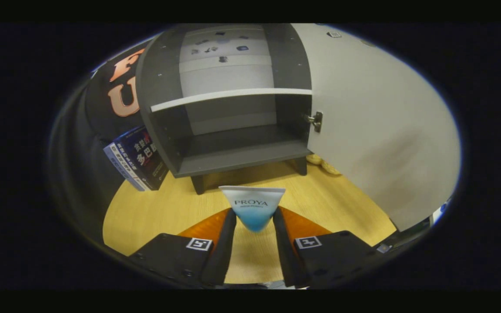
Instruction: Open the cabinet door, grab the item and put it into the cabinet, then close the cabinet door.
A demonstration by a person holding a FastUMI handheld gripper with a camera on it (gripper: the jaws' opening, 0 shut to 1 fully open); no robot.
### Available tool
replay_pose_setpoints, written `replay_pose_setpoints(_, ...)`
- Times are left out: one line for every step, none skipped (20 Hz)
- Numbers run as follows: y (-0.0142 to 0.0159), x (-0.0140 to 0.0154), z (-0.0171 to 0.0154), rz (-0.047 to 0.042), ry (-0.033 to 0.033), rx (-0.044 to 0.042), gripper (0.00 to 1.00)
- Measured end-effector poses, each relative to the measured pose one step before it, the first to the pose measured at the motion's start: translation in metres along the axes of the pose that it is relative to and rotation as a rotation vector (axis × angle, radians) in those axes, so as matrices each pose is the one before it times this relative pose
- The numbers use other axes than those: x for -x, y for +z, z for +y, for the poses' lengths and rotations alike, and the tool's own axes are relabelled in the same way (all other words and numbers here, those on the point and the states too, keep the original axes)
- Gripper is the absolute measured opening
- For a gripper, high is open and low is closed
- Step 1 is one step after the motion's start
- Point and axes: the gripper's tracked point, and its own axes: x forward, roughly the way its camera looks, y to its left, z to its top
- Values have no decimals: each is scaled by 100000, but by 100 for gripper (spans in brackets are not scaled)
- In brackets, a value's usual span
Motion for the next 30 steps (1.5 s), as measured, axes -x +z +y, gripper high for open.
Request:
replay_pose_setpoints(1620, 473, 152, -1228, 585, 505, 55)
replay_pose_setpoints(1674, 577, 18, -1697, 297, 162, 56)
replay_pose_setpoints(1821, 561, 135, -1925, 789, -47, 56)
replay_pose_setpoints(1786, 571, 74, -1550, 749, -345, 56)
replay_pose_setpoints(1751, 543, 81, -1052, 821, 4, 56)
replay_pose_setpoints(1793, 405, 96, -1188, 1017, 520, 56)
replay_pose_setpoints(1809, 192, 74, -1172, 912, 1075, 56)
replay_pose_setpoints(1793, 72, -57, -906, 699, 1364, 56)
replay_pose_setpoints(1716, -82, -98, -563, 309, 1013, 55)
replay_pose_setpoints(1648, -184, -103, -508, 286, 717, 55)
replay_pose_setpoints(1670, -294, -13, -728, 709, 688, 55)
replay_pose_setpoints(1791, -346, 73, -998, 1186, 585, 55)
replay_pose_setpoints(1309, -440, 101, -570, 643, 457, 55)
replay_pose_setpoints(1443, -544, 56, -842, 1000, 313, 55)
replay_pose_setpoints(1400, -615, 57, -1208, 937, -53, 55)
replay_pose_setpoints(1258, -685, 28, -996, 1091, 276, 55)
replay_pose_setpoints(1189, -801, 55, -796, 591, 388, 55)
replay_pose_setpoints(907, -897, 103, -428, 732, 791, 55)
replay_pose_setpoints(829, -946, 71, -230, 569, 375, 55)
replay_pose_setpoints(640, -931, 69, 13, 1077, -48, 55)
replay_pose_setpoints(523, -1083, 82, 637, 1075, -448, 55)
replay_pose_setpoints(295, -1185, 114, 806, 860, -490, 55)
replay_pose_setpoints(210, -1108, -70, 869, 250, -292, 55)
replay_pose_setpoints(54, -1157, -159, 1031, -243, 267, 55)
replay_pose_setpoints(-27, -1083, -160, 979, -377, 748, 55)
replay_pose_setpoints(-125, -1043, 10, 960, -142, 558, 55)
replay_pose_setpoints(-163, -1029, 21, 1227, 359, 12, 55)
replay_pose_setpoints(-235, -911, 32, 1262, 224, -488, 55)
replay_pose_setpoints(-347, -982, 8, 1533, 246, -394, 55)
replay_pose_setpoints(-299, -776, -42, 1668, 34, -90, 55)
